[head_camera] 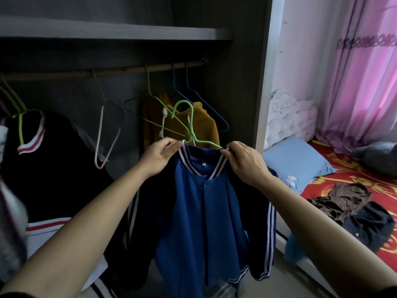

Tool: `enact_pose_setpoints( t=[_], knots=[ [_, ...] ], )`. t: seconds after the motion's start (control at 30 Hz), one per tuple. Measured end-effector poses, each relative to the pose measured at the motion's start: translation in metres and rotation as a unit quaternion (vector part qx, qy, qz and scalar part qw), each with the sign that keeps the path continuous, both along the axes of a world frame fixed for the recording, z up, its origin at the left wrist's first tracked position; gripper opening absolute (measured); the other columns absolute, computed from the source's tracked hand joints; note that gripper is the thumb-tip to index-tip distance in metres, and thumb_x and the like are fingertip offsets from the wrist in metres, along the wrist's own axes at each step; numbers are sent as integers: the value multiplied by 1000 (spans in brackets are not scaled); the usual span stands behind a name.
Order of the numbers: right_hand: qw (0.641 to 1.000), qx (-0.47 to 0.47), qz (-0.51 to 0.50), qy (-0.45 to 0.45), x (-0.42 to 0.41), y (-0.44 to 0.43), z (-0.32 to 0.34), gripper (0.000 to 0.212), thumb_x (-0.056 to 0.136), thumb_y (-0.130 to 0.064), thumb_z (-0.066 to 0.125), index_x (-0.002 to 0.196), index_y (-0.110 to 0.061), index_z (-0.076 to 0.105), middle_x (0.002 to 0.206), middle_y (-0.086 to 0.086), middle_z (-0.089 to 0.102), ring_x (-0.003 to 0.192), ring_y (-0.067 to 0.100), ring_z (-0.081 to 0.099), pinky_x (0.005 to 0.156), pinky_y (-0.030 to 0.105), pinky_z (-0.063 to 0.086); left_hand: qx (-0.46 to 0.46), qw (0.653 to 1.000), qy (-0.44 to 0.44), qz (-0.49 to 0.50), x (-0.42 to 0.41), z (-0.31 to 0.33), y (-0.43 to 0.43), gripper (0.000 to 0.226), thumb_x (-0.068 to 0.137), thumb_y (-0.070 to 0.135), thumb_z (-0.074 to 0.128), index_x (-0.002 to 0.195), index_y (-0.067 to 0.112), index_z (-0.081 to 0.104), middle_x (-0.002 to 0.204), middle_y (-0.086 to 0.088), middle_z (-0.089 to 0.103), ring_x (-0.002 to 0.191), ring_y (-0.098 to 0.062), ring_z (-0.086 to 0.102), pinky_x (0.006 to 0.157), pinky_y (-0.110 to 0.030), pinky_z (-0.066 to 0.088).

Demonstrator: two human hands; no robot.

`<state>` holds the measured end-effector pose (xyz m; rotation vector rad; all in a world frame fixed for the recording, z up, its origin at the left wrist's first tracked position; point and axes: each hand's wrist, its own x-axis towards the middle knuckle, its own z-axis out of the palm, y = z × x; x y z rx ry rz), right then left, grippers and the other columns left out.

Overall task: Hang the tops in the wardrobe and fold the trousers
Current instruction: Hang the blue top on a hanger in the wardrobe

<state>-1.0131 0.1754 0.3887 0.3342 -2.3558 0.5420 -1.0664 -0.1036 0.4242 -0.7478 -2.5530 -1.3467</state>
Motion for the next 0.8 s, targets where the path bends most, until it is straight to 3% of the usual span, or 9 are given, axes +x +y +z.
enact_pose_setpoints(
  t=[0.13,0.27,0.37,0.43,0.57,0.67,0.8],
  knots=[
    [1000,0,-15,19,1,3,13,32,98,-60,31,92,-33,48,83,-15,50,64,5,45,52,17,29,42,999,10,-6,-5,-6,-17,32,99,42,47,100,19,68,95,-3,71,93,-16,66,79,-29,47],
    [998,29,-46,19,1,-11,32,34,99,-56,36,90,-27,53,81,-11,55,68,15,56,56,33,45,25,999,7,20,-12,-2,-23,35,102,37,44,105,8,63,101,-18,67,97,-31,63,84,-45,48],
    [994,57,-96,17,3,-30,48,36,100,-55,36,94,-26,56,85,-7,61,70,18,59,58,38,50,-23,998,19,50,-21,-1,-34,22,103,35,43,107,20,59,100,0,67,96,-17,62,77,-34,47],
    [989,71,-129,23,1,-48,58,37,100,-55,36,96,-25,57,86,-5,62,70,21,61,55,35,45,-41,996,35,76,-29,2,-43,17,102,34,44,111,25,56,102,8,62,97,-12,58,75,-28,40],
    [981,90,-164,44,-12,-87,82,37,102,-51,37,92,-20,54,85,-1,62,67,24,60,52,33,35,-59,988,34,142,-50,18,-55,35,102,32,43,131,14,51,122,-8,51,107,-17,50,88,-26,33],
    [977,88,-183,70,-29,-111,104,35,102,-47,39,95,-17,57,89,3,67,72,29,65,54,33,32,-45,991,20,128,-64,41,-64,41,102,24,45,141,10,43,138,-13,48,126,-26,47,96,-26,33],
    [975,71,-200,71,-61,-139,129,37,102,-45,40,95,-15,60,91,7,69,77,32,65,57,34,30,-91,986,57,127,-83,84,-90,43,100,21,49,141,11,43,139,-12,50,126,-28,49,100,-31,38]
  ],
)
